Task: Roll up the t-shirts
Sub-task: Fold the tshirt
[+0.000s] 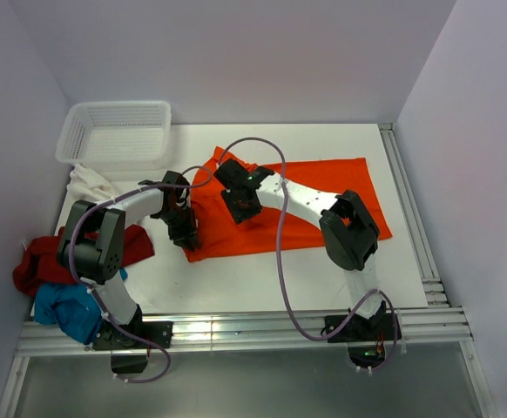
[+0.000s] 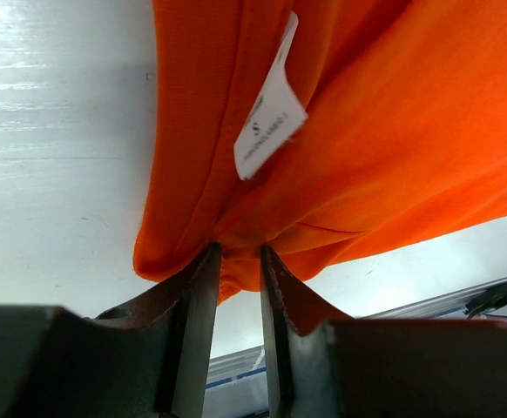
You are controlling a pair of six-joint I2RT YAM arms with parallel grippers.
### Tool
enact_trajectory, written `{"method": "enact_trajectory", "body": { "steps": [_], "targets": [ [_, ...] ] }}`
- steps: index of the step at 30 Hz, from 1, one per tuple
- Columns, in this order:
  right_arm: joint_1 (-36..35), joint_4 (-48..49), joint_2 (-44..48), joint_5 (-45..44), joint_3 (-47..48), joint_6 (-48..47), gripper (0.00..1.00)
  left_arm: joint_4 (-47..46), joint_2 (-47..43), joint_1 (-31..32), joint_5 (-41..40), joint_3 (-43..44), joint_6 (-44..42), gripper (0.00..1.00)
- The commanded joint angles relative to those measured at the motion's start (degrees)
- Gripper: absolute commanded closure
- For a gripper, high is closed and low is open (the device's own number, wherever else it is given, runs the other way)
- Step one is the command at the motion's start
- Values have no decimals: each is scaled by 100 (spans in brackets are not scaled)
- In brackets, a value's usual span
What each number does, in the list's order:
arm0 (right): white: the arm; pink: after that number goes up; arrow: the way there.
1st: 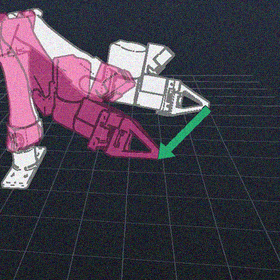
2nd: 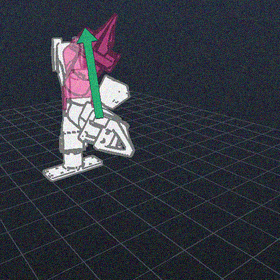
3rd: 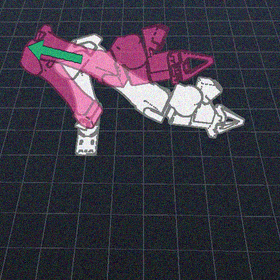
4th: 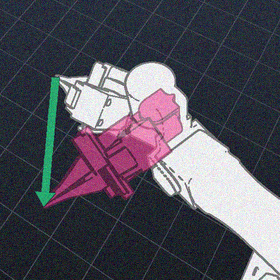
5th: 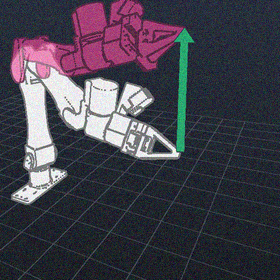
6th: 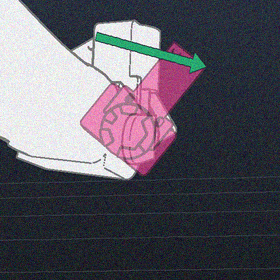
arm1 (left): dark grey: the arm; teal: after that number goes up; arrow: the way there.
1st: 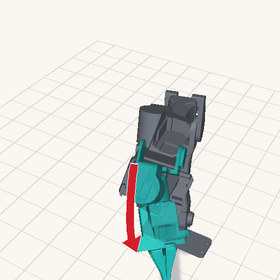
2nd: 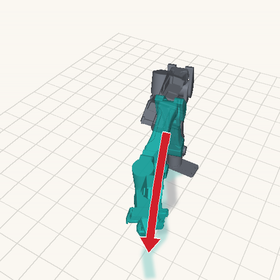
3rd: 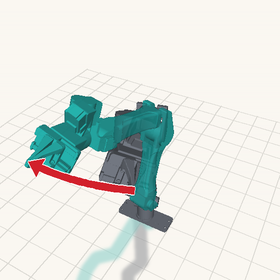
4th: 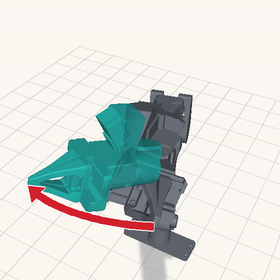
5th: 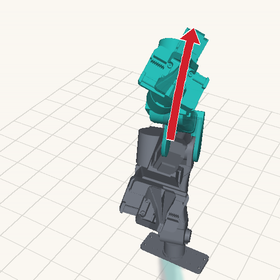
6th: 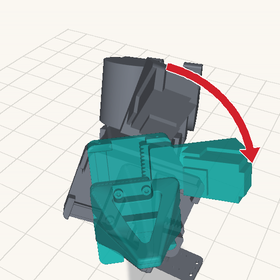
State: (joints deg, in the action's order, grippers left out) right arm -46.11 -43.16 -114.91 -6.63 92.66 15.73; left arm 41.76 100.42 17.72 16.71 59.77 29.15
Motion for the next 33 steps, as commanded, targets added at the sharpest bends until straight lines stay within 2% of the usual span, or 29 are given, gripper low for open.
{"method": "enact_trajectory", "body": {
  "steps": [1, 16, 22, 24, 25, 28, 33],
  "targets": [
    [-83, 246, -171, -84, -38, -219, 57, 201, 100, 4, -317, 27, -190, 68],
    [-100, 826, -383, 110, -451, -105, 58, 227, -5, 4, -221, -123, -225, 68],
    [-162, 756, -611, -391, -363, 9, 64, 289, -14, 4, -238, -88, -234, 69],
    [-153, 800, -576, -522, -424, 36, 69, 298, -40, 4, -238, -106, -225, 69],
    [-162, 809, -559, -662, -433, 88, 79, 298, -40, 4, -238, -114, -225, 69],
    [-144, 896, -401, -769, -530, 141, 94, 298, -40, 4, -247, -132, -234, 69],
    [-56, 1011, -67, -734, -539, 124, 95, 298, -40, 4, -300, -141, -243, 69]
  ]
}}
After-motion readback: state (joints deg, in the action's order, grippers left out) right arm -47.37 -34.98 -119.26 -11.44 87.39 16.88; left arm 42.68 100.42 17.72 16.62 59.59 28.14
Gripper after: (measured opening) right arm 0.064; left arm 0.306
